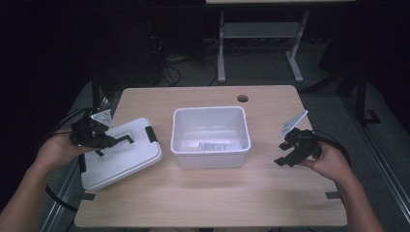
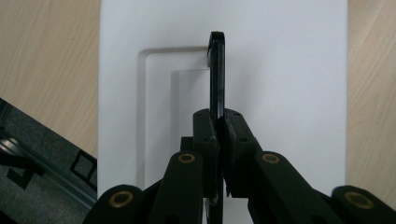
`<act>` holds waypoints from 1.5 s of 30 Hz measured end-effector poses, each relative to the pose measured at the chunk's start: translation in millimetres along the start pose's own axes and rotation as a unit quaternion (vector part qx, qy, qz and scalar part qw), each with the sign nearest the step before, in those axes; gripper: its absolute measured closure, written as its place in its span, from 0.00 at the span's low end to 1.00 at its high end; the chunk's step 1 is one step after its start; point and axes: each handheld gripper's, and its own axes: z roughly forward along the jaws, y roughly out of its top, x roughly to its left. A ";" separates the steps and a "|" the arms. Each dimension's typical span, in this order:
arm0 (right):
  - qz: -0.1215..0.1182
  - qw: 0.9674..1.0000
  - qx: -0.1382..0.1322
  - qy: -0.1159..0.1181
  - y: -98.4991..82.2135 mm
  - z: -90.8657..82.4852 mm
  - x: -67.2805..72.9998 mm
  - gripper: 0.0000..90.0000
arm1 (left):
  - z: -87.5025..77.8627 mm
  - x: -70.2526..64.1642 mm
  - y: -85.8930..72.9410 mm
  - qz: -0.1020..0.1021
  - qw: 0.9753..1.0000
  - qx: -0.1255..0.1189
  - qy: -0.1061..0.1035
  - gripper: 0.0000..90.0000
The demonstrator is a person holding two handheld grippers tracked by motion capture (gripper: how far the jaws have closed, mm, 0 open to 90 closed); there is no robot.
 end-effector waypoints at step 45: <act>0.000 1.000 0.001 0.000 3.4 0.6 2.9 0.39 | -78.9 0.6 46.1 0.031 0.999 -0.012 0.003 0.94</act>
